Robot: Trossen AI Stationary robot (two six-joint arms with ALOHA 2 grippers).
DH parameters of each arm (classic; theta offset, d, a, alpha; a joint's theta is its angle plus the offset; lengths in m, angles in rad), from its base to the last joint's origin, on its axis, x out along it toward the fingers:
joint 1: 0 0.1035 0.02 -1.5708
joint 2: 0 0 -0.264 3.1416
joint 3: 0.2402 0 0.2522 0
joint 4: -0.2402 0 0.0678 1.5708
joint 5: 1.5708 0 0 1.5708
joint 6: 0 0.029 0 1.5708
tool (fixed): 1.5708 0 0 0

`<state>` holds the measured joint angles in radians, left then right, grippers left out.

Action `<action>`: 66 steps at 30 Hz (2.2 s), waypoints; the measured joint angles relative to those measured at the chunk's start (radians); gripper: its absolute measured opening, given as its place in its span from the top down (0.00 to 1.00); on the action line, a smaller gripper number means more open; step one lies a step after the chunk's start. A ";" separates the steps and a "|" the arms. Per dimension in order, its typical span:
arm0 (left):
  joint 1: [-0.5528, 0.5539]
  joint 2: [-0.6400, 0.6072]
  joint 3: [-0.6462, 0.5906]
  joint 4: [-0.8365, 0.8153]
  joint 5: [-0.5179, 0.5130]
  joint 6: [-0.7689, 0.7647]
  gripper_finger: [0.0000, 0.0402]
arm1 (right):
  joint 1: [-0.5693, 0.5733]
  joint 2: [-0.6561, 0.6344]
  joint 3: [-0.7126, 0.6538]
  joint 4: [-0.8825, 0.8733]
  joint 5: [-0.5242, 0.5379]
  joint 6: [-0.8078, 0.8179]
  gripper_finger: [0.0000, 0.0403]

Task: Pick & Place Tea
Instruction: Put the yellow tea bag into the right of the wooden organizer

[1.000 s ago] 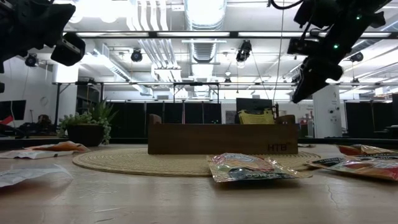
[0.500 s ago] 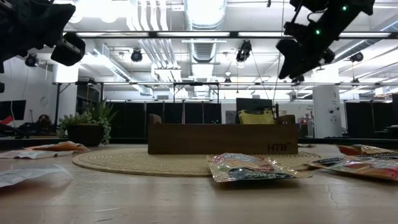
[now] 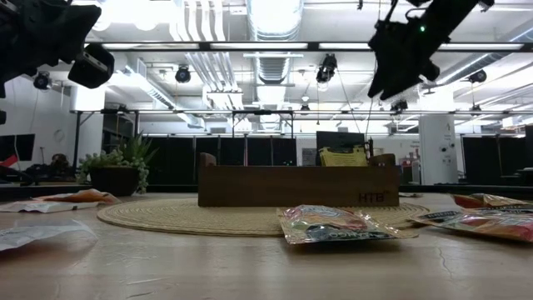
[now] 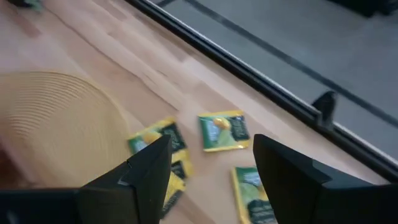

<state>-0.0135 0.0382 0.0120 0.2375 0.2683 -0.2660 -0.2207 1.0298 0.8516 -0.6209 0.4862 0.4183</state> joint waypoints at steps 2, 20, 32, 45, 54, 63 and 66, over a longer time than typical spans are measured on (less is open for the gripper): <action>0.000 0.000 0.000 0.000 0.000 0.000 1.00 | 0.000 0.000 0.017 -0.001 -0.013 -0.032 0.44; 0.000 0.000 0.000 0.000 0.000 0.000 1.00 | -0.309 0.118 -0.064 -0.021 -0.154 0.103 0.44; 0.000 0.000 0.000 0.000 0.000 0.000 1.00 | -0.430 0.371 -0.080 0.067 -0.303 0.050 0.44; 0.000 0.000 0.000 0.000 0.000 0.000 1.00 | -0.445 0.569 -0.080 0.179 -0.383 -0.106 0.44; 0.000 0.000 0.000 0.000 0.000 0.000 1.00 | -0.445 0.637 -0.072 0.185 -0.375 -0.159 0.44; 0.000 0.000 0.000 0.000 0.000 0.000 1.00 | -0.445 0.623 -0.072 0.144 -0.386 -0.172 0.67; 0.000 0.000 0.000 0.000 0.000 0.000 1.00 | -0.446 0.623 -0.073 0.133 -0.387 -0.190 0.83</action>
<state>-0.0135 0.0383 0.0120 0.2379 0.2683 -0.2661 -0.6662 1.6526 0.7784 -0.4879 0.0994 0.2287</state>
